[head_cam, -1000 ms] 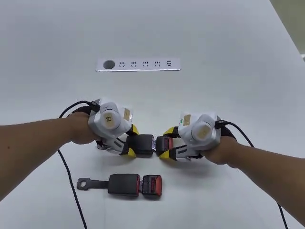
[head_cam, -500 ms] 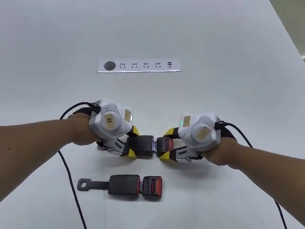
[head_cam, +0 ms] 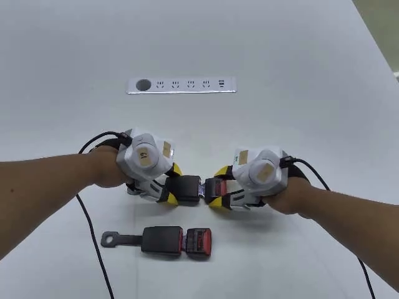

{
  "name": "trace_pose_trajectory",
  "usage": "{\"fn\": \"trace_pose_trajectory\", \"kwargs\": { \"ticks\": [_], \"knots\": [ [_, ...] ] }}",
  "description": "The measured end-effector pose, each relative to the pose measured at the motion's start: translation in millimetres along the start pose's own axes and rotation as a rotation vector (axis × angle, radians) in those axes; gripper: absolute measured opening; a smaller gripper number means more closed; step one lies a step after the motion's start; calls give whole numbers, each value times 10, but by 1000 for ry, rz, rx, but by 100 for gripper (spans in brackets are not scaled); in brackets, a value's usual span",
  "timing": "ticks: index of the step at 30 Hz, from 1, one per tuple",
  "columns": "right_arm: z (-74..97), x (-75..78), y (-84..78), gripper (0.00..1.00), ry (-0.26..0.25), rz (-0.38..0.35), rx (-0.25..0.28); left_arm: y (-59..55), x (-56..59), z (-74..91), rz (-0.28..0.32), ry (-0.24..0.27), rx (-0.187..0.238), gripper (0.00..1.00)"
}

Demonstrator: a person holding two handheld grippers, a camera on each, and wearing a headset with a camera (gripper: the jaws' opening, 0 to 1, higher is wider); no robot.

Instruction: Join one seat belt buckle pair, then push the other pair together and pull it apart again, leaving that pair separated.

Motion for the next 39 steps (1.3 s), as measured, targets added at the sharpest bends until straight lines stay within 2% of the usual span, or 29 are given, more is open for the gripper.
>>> {"fn": "trace_pose_trajectory", "kwargs": {
  "ticks": [13,33,39],
  "knots": [
    [78,45,-92,33,5,10,-14,4,1,-6,3,-1,0,33],
    [93,50,-100,33,7,0,-7,26,23,8,6,-1,0,33],
    [126,49,-151,33,5,-4,-8,4,6,1,8,0,3,33]
  ]
}}
Point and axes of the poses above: the centre of the closed fingertips' face, and the gripper's own axes: z roughly backward along the fingers, x roughly to its right, y roughly out of its top, the point moved 6 cm from there along z, roughly backward along the fingers, and after that the axes turned 13 degrees about -y, right-handed, at the moved point
